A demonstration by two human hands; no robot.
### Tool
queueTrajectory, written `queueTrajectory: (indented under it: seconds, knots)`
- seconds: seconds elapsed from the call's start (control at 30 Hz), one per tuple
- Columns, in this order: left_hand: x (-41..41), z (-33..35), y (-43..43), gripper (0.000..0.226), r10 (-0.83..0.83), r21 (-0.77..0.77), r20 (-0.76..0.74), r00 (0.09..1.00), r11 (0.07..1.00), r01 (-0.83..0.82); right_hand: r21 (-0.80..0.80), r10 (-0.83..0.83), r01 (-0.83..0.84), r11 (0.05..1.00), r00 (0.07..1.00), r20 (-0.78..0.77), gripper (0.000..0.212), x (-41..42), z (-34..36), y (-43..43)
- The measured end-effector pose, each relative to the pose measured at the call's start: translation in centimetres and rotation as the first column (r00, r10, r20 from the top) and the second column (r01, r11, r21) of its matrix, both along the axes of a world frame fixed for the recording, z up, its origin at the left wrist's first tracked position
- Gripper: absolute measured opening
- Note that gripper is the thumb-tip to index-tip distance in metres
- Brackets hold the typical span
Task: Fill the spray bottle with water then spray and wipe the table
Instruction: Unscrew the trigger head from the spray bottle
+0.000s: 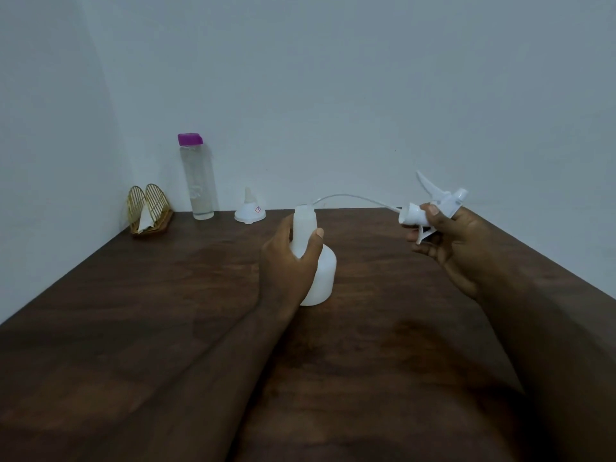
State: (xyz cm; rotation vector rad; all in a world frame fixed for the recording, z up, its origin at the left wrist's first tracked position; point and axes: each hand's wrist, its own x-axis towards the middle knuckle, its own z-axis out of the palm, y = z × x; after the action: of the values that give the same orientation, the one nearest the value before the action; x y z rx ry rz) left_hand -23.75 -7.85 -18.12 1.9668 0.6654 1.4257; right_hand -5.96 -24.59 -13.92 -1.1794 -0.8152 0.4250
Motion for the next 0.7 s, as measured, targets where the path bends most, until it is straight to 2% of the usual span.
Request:
queueTrajectory:
  seconds: [0.07, 0.23, 0.33, 0.47, 0.57, 0.7]
  knots:
    - [0.0, -0.04, 0.09, 0.032, 0.004, 0.002, 0.014, 1.0, 1.0, -0.004, 0.01, -0.002, 0.002, 1.0, 1.0, -0.009, 0.024, -0.12, 0.09, 0.01]
    - [-0.07, -0.06, -0.05, 0.035, 0.004, -0.005, 0.011, 1.0, 1.0, -0.004, 0.005, -0.006, 0.006, 1.0, 0.999, -0.049, 0.033, -0.18, -0.1, 0.04]
    - [-0.1, -0.03, -0.23, 0.036, -0.001, 0.003, 0.013, 1.0, 1.0, 0.001, 0.04, 0.038, -0.033, 0.999, 0.991, -0.131, 0.027, -0.35, 0.04, 0.0]
    - [-0.06, -0.01, -0.47, 0.035, -0.005, 0.017, 0.018, 1.0, 1.0, 0.005, 0.09, 0.023, -0.002, 0.996, 0.973, -0.229, 0.018, -0.11, 0.12, -0.19]
    - [-0.1, -0.02, -0.49, 0.033, -0.001, 0.022, 0.024, 1.0, 1.0, 0.001, 0.039, -0.025, 0.032, 0.999, 0.986, -0.163, 0.024, 0.16, 0.07, -0.37]
    - [-0.09, -0.09, -0.45, 0.032, -0.004, 0.011, 0.027, 1.0, 1.0, 0.004, 0.041, -0.015, 0.021, 0.999, 0.989, -0.15, 0.02, 0.26, -0.16, -0.35]
